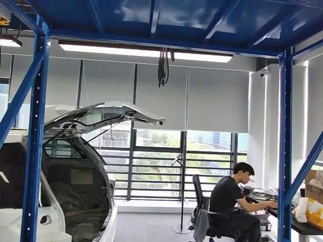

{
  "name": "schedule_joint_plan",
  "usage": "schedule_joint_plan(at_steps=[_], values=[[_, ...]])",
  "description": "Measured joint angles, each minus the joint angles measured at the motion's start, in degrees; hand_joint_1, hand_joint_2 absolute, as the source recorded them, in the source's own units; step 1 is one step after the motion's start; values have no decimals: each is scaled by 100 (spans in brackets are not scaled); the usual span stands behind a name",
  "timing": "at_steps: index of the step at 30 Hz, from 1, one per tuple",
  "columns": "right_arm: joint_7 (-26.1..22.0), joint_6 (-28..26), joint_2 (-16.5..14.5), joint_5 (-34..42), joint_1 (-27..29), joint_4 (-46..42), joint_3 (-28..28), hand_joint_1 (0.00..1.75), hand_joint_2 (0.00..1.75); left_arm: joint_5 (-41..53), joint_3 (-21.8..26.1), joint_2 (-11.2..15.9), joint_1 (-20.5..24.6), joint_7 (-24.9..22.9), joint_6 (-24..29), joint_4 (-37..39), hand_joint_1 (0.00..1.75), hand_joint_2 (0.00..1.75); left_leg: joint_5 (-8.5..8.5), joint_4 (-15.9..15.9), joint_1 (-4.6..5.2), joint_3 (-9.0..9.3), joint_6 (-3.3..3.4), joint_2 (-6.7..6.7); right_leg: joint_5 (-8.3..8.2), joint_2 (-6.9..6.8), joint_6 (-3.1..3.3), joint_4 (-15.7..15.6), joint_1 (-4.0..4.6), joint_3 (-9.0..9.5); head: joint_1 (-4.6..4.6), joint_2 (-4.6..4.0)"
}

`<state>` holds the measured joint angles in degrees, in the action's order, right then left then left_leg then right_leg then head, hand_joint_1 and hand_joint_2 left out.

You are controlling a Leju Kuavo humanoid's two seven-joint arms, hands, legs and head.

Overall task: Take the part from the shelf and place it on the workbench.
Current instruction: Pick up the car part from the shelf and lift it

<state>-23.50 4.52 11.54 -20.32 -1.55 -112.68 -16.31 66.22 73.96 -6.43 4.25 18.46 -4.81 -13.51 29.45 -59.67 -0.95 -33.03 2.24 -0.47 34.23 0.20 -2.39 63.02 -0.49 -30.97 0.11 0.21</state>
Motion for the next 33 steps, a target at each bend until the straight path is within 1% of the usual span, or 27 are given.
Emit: schedule_joint_plan(at_steps=[2, 3, 4, 5, 6, 7, 8, 9, 10, 12, 14, 15, 16, 17, 18, 19, 20, 21, 23, 24, 25, 26, 27, 28, 30, 31, 33], values=[[1, 1, 0, 35, 7, 8, 8, 0, 0, 3, -1, 0, 3, 1, -1, 0, 0, 0, 31, 0, 10, 28, 20, 0, 148, 0, -12, 449, 0, -286, 0, 0], [2, 3, 0, 68, 14, 18, 17, 0, 0, 6, -1, 0, 2, 2, -2, 0, 0, 0, 62, 0, 21, 60, 36, 0, 255, 0, -16, 832, 1, -545, 0, -1], [4, 5, 0, 105, 26, 29, 29, 0, 0, 9, -1, 0, -2, 3, -2, 0, 0, 0, 98, 0, 34, 99, 45, -1, 283, 1, -8, 1092, 3, -758, 0, -1], [5, 7, -1, 139, 38, 39, 43, 0, 0, 11, -1, 0, -9, 4, -2, 0, 0, 0, 136, 1, 49, 149, 49, -4, 192, 1, 15, 1145, 11, -876, 0, -1], [7, 8, -1, 167, 46, 47, 60, 0, 0, 13, 0, 0, -15, 5, -1, 0, 0, 0, 178, 3, 62, 208, 51, -8, -15, 1, 54, 978, 28, -890, 0, -1], [8, 11, -2, 201, 52, 50, 79, 0, 0, 14, 0, 0, -17, 7, 0, 0, 0, 0, 222, 7, 73, 270, 49, -12, -312, 0, 109, 621, 59, -814, 0, -1], [11, 18, -2, 248, 56, 53, 101, 0, 0, 15, 0, -4, -17, 9, 0, 2, 0, 0, 260, 20, 76, 327, 44, -14, -548, -9, 170, 259, 97, -714, 1, -1], [16, 34, -3, 309, 60, 56, 121, 0, 0, 16, 0, -8, -15, 11, 0, 3, 0, 0, 286, 40, 70, 366, 33, -16, -682, -14, 236, -38, 136, -631, 1, -1], [22, 60, -3, 392, 68, 57, 145, 0, 0, 21, 0, -13, -15, 13, 0, 5, 0, 0, 309, 64, 62, 388, 10, -16, -747, -16, 289, -240, 168, -572, 0, 0], [40, 121, -7, 605, 110, 57, 213, 0, 0, 35, 0, -17, -28, 14, -2, 7, 0, 0, 305, 83, 52, 435, -44, -6, -714, -2, 345, -384, 195, -508, -3, 2], [48, 171, -27, 843, 166, 45, 314, 0, 0, 44, 0, -17, -33, 16, -3, 7, 0, 0, 329, 22, 67, 489, -89, 3, -732, 1, 355, -517, 152, -358, -2, 2], [45, 189, -44, 937, 184, 40, 367, 0, 0, 45, -1, -17, -24, 20, -3, 7, 0, 0, 390, -97, 71, 455, -109, 3, -727, -4, 360, -571, 123, -278, -1, 2], [41, 201, -69, 1008, 202, 35, 430, 0, 0, 46, -2, -16, -11, 22, -2, 7, 0, 0, 502, -329, 70, 337, -134, 3, -720, -9, 361, -615, 97, -217, 0, 2], [36, 207, -96, 1037, 224, 33, 489, 0, 0, 46, -2, -15, -4, 24, 0, 7, 0, 0, 649, -661, 60, 142, -163, 3, -702, -10, 363, -632, 89, -183, 0, 1], [30, 206, -124, 1025, 254, 32, 545, 0, 0, 47, -2, -13, -4, 25, 3, 7, 0, 0, 794, -1019, 44, -93, -193, 3, -681, -10, 361, -635, 81, -161, 0, 0], [23, 192, -154, 976, 292, 31, 598, 0, 0, 47, -2, -9, -13, 25, 6, 7, 0, 0, 874, -1295, 27, -301, -223, 3, -655, -7, 353, -634, 73, -136, 0, 0], [17, 159, -183, 885, 332, 28, 643, 0, 0, 47, -2, -5, -27, 25, 9, 7, 0, 0, 842, -1400, 11, -429, -251, 4, -625, -1, 340, -633, 63, -100, 0, -1], [12, 103, -211, 751, 366, 19, 689, 0, 0, 46, -2, 0, -37, 27, 12, 7, 0, 0, 677, -1288, -4, -451, -277, 4, -594, 4, 321, -631, 49, -52, 0, -1], [14, -68, -268, 379, 420, -22, 774, 0, 87, 42, -1, 9, -42, 39, 16, 7, 0, 0, 146, -632, -35, -270, -323, 3, -514, 12, 262, -624, 17, 61, 0, -1], [27, -166, -292, 167, 438, -47, 812, 0, 131, 39, -1, 11, -38, 45, 20, 7, 0, 0, 7, -305, -34, -185, -322, 6, -477, 14, 225, -606, 7, 98, -1, -1], [49, -256, -311, -33, 457, -75, 848, 0, 175, 37, 0, 11, -35, 47, 23, 7, 0, 0, -89, -100, -26, -131, -287, 10, -438, 15, 184, -588, 5, 114, -1, 0], [73, -342, -323, -215, 479, -102, 882, 0, 175, 34, 0, 11, -37, 49, 26, 7, 0, 0, -92, -19, -13, -116, -237, 15, -404, 16, 147, -573, 9, 122, -2, 1], [102, -422, -331, -371, 502, -127, 922, 0, 175, 32, 0, 9, -38, 50, 28, 7, 0, 0, -81, 10, -2, -122, -185, 22, -371, 14, 144, -558, 15, 121, -4, 2], [131, -501, -334, -506, 527, -152, 971, 0, 175, 28, 1, 7, -42, 52, 29, 7, 0, 0, -126, -2, -1, -115, -149, 23, -349, 11, 162, -558, 20, 126, -4, 3], [214, -663, -337, -775, 578, -194, 1085, 0, 175, 9, 3, 3, -44, 56, 38, 7, 0, 0, -126, 3, 3, -110, -134, 20, -335, 5, 227, -573, 22, 148, -5, 2], [262, -737, -337, -912, 606, -211, 1145, 0, 175, 0, 5, 3, -43, 56, 41, 7, 0, 0, -121, 3, 7, -110, -125, 18, -340, 5, 240, -587, 22, 156, -4, 2], [379, -881, -337, -1247, 678, -239, 1255, 0, 175, -7, 9, -1, -42, 56, 44, 7, 0, 0, -105, 3, 13, -109, -99, 16, -344, 5, 239, -616, 21, 172, -5, 0]])
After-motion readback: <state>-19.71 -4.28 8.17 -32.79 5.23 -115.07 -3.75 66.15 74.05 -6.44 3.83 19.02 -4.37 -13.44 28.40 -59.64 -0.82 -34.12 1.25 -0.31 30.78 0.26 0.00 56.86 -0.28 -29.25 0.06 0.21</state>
